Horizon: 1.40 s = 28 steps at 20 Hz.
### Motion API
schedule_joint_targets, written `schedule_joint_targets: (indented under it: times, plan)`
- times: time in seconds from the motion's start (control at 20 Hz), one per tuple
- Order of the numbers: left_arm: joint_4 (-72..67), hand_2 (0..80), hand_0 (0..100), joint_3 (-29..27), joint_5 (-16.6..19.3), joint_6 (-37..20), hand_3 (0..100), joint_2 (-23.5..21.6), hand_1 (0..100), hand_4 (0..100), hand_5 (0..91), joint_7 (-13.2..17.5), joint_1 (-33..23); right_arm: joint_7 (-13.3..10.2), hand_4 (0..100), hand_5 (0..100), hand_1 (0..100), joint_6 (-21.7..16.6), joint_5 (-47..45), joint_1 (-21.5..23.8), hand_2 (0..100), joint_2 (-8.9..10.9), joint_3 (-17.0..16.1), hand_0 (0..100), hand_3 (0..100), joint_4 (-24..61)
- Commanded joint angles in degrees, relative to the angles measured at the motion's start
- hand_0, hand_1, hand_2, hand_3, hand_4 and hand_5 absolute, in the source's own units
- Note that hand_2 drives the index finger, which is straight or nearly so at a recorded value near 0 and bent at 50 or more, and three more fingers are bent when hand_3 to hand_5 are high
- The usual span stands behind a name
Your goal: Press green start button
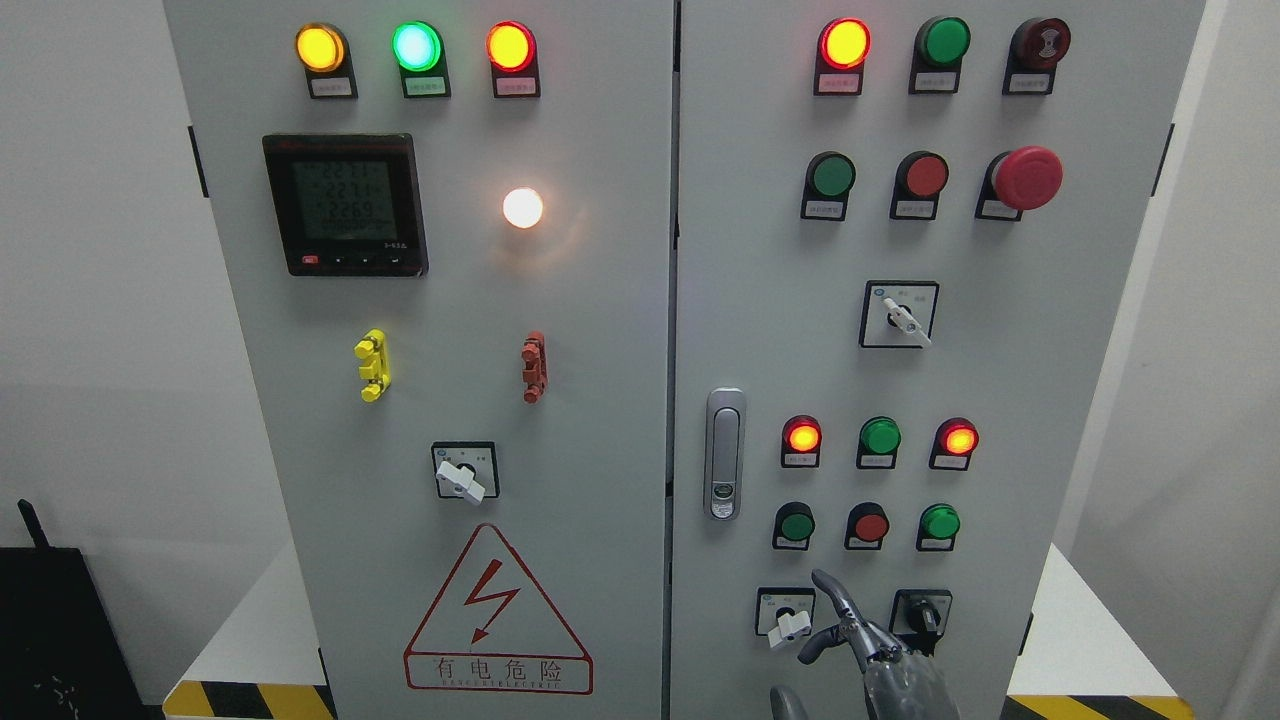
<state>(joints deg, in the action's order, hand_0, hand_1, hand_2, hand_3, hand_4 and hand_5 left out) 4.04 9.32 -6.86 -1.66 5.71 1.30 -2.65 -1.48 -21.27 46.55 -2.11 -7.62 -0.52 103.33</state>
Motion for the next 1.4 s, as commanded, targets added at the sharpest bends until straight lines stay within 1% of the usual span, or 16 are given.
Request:
schedule_joint_targets:
  times: [0.0,0.05,0.15,0.2,0.3,0.35,0.4,0.5,0.6,0.75,0.85,1.15,1.35]
  plan:
    - [0.0,0.0,12,0.0,0.0,0.0,0,0.0,56,0,0.0,0.0,0.0,1.6,14,0,12,0.4,-5.2,4.4,0,0.06,-1.3,30,18,6.1]
    - [0.0,0.0,12,-0.1,0.0,0.0,0,0.0,56,0,0.0,0.0,0.0,2.0,10,0,11,0.4,-6.4,4.7,0,0.06,-1.3,26,14,6.4]
    - [0.0,0.0,12,0.0,0.0,0.0,0,0.0,56,0,0.0,0.0,0.0,2.2,6,0,11,0.7,-8.8,5.3,0,0.06,-1.2,22,11,6.5]
    - [0.0,0.0,12,0.0,0.0,0.0,0,0.0,56,0,0.0,0.0,0.0,2.2,2,0,10,0.8,-10.4,5.4,0,0.06,-1.2,18,9,6.5]
    - [0.0,0.0,12,0.0,0.0,0.0,0,0.0,56,0,0.0,0.0,0.0,2.4,0,0,10,0.9,-13.2,6.1,0,0.06,-0.7,13,6,6.5]
    - [0.0,0.0,12,0.0,0.0,0.0,0,0.0,56,0,0.0,0.0,0.0,3.6,0,0,10,0.9,-14.4,6.3,0,0.06,-0.5,9,4,6.5]
    - [0.0,0.0,12,0.0,0.0,0.0,0,0.0,56,0,0.0,0.0,0.0,4.6,0,0,9,1.0,-15.3,6.5,0,0.06,-0.5,7,3,6.5]
    - [0.0,0.0,12,0.0,0.0,0.0,0,0.0,56,0,0.0,0.0,0.0,5.1,0,0,8,1.1,-18.2,6.6,0,0.06,0.0,3,0,6.5]
    - [0.0,0.0,12,0.0,0.0,0.0,0,0.0,56,0,0.0,0.0,0.0,5.5,0,0,7,3.0,-22.2,6.9,0,0.06,1.2,0,0,6.5]
    - [0.0,0.0,12,0.0,0.0,0.0,0,0.0,56,0,0.0,0.0,0.0,5.9,0,0,5,6.8,-28.3,7.0,0,0.06,3.1,0,0,7.4]
    - [0.0,0.0,12,0.0,0.0,0.0,0,0.0,56,0,0.0,0.0,0.0,5.9,0,0,5,7.7,-31.5,7.0,0,0.06,3.8,0,0,7.4]
    - [0.0,0.0,12,0.0,0.0,0.0,0,0.0,56,0,0.0,0.0,0.0,5.9,0,0,3,7.8,-35.3,7.1,0,0.06,5.5,0,0,7.3]
    - [-0.1,0.0,12,0.0,0.0,0.0,0,0.0,56,0,0.0,0.0,0.0,5.9,0,0,1,8.2,-36.1,7.1,0,0.06,5.9,0,0,7.3]
